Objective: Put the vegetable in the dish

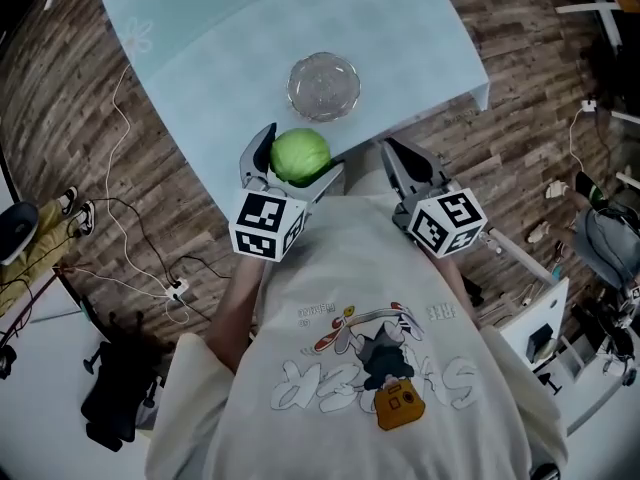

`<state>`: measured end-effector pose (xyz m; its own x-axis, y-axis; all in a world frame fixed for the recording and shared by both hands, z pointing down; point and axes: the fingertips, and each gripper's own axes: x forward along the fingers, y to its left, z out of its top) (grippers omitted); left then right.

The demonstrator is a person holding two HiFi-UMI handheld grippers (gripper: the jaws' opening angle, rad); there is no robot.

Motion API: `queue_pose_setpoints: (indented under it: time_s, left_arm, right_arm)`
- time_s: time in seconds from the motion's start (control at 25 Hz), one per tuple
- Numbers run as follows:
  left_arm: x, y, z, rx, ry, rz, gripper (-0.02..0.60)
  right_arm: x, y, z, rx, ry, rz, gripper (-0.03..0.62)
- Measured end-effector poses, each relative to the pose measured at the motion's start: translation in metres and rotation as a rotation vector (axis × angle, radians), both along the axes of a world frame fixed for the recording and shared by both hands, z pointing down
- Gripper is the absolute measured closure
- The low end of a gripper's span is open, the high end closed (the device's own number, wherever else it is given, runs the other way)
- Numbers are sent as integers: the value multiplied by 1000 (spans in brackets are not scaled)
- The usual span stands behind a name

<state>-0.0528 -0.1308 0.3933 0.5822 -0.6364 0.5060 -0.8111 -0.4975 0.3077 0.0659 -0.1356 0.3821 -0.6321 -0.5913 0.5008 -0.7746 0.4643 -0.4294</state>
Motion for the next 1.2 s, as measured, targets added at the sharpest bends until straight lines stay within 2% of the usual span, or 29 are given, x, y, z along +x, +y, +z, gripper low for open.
queue_pose_setpoints:
  time_s: [0.44, 0.6, 0.96, 1.2]
  left_arm:
    - [13, -32, 26, -33, -40, 1, 46]
    - [8, -41, 40, -66, -50, -21, 46]
    - [16, -64, 62, -85, -70, -23, 46]
    - [25, -80, 79, -100, -85, -23, 46]
  right_arm:
    - [3, -25, 18, -40, 8, -38, 571]
    - [-1, -30, 23, -32, 35, -80, 571]
    - [-11, -39, 43, -41, 87, -171, 571]
    - [-10, -46, 52, -62, 92, -186, 571]
